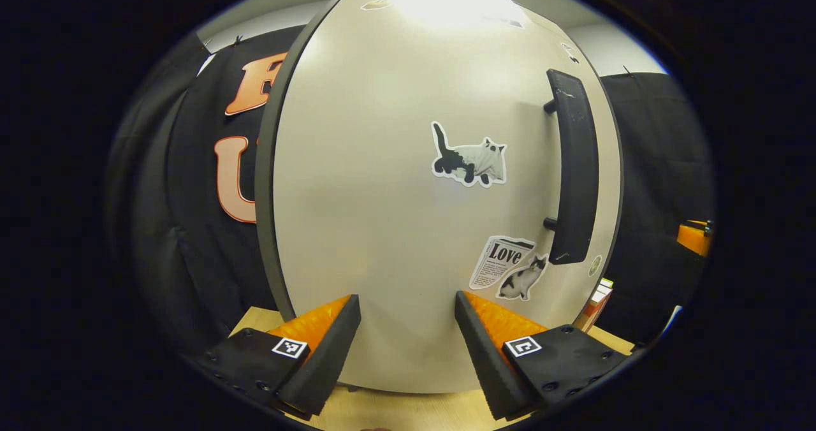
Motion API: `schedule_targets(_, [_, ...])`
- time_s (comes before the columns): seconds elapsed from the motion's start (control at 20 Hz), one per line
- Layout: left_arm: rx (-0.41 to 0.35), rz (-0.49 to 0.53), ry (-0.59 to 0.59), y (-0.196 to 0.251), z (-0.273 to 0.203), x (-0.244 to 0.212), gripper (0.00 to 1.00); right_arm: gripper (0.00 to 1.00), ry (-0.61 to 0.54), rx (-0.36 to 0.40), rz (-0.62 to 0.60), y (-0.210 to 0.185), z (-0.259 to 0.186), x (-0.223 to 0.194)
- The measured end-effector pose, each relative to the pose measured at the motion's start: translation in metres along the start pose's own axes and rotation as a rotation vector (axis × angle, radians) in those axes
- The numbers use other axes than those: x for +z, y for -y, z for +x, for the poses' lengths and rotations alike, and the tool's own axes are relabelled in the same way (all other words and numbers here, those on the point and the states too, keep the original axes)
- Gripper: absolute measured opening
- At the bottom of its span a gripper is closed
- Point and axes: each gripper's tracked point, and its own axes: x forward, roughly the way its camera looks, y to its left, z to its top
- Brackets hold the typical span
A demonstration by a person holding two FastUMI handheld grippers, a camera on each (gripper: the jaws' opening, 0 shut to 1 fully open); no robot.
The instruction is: Grab one shoe with the right hand and put it into the shoe cabinet, grab the other shoe with the left hand and put it into the shoe cabinet; then close the right door with the right hand and the left door with the left hand.
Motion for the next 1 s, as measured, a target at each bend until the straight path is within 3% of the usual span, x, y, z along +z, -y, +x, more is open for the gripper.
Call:
schedule_targets(0.65, [0.094,-0.011,-0.033,0.000,0.011,-0.003,0.97,0.88,-0.016,0.077,0.024,-0.012,0.032,0.004])
schedule_targets(0.75, [0.119,-0.025,-0.048,-0.002,0.004,0.003,0.97,0.88,-0.023,0.096,0.029,-0.016,0.034,0.010])
schedule_targets(1.0, [0.097,-0.062,-0.019,0.007,-0.043,0.045,0.96,0.88,-0.016,0.141,0.013,-0.017,0.030,0.037])
